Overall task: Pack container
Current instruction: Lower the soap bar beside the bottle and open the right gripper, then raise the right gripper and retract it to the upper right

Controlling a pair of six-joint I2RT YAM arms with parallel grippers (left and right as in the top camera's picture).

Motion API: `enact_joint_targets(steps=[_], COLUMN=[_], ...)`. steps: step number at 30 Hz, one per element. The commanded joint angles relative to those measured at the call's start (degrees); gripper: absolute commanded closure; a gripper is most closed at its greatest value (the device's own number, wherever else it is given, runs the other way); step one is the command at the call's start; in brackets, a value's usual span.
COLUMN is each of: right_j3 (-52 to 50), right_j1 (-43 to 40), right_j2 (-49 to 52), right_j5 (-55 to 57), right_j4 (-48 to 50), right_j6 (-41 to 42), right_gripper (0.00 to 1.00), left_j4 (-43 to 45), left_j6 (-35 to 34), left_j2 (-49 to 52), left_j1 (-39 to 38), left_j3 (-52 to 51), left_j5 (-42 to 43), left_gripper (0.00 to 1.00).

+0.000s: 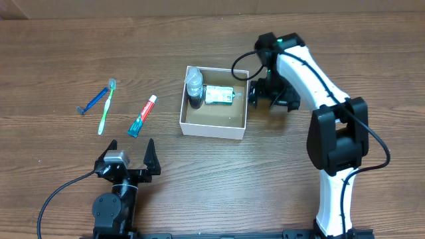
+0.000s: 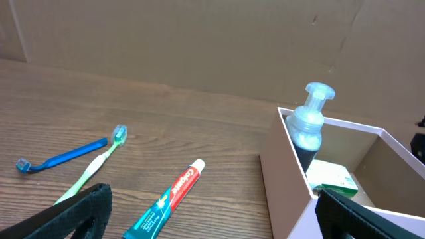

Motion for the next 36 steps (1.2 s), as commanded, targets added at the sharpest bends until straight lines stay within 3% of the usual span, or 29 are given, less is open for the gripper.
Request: enact_joint_targets(steps=[1,11,36], right_j3=[1.92,1.4,1.4], right_j1=[-1.62,-1.64,-1.64], right_j2=[-3.52,-3.45,-3.45], right_j5=[-0.48,-8.07,-11.65], right_j4=[2.71,10.49,13.77], right_j6=[-5.68,-9.99,-20.5], right_gripper=[0.0,0.0,0.0], left_j4=[0.09,0.09,0.09], left_j6=[1.11,1.11,1.11], left_j2=[-0.44,-0.44,-0.44], left_j1=[0.37,0.37,0.37], left_j3=[-0.2,-0.2,-0.2], left_j5=[0.42,0.42,0.42], left_gripper=[0.0,0.0,0.0])
